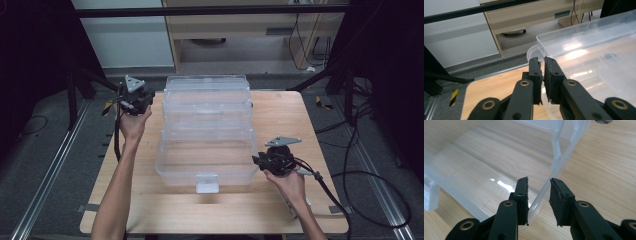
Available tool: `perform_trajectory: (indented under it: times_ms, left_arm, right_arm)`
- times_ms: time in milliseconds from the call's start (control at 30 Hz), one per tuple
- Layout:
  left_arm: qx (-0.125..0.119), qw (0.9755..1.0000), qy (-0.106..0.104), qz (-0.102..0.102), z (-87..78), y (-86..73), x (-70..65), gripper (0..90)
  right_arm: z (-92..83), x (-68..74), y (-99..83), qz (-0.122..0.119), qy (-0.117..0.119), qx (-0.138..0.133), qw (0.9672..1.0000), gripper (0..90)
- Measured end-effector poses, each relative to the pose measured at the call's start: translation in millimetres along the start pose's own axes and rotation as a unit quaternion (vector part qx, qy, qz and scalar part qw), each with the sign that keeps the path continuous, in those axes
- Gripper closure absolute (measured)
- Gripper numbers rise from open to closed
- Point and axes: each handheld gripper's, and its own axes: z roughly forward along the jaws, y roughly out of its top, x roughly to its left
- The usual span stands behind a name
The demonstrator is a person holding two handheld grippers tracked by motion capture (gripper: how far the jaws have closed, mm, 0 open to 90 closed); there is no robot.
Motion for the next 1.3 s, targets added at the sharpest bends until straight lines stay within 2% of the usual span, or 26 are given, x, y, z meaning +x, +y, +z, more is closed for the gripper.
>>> perform_trajectory:
  times_ms: [200, 333, 633, 733, 800, 1000, 1300]
  left_arm:
    - [-0.001, 0.9997, -0.024, -0.001, -32.6, -15.0, -1.4, 80.3]
    - [0.001, 0.9994, -0.034, 0.009, -52.3, -25.5, -6.9, 78.4]
    - [0.013, 0.9985, -0.052, 0.011, -82.6, -47.8, -15.5, 73.2]
    - [0.015, 0.9984, -0.053, 0.007, -88.4, -55.7, -15.3, 70.2]
    - [0.014, 0.9980, -0.059, 0.018, -90.1, -63.0, -14.6, 68.5]
    - [0.044, 0.9971, -0.062, 0.007, -98.4, -84.4, -19.6, 65.3]
    - [0.063, 0.9957, -0.067, 0.012, -104.6, -97.6, -28.8, 61.7]
  right_arm:
    - [0.0, -0.1, 0.2, -0.002, 0.000, 0.001, 1.0000, 68.3]
    - [0.1, -0.4, 0.3, -0.003, 0.000, 0.001, 1.0000, 68.3]
    - [0.0, -0.4, 0.2, -0.003, 0.000, 0.001, 1.0000, 68.3]
    - [0.0, -0.3, 0.2, -0.002, 0.000, 0.001, 1.0000, 68.3]
    - [0.0, -0.2, 0.1, -0.002, 0.000, 0.000, 1.0000, 68.3]
    - [0.1, -0.2, 0.3, -0.002, 0.000, 0.000, 1.0000, 68.3]
    - [0.0, -0.1, 0.1, 0.000, 0.000, 0.000, 1.0000, 68.2]
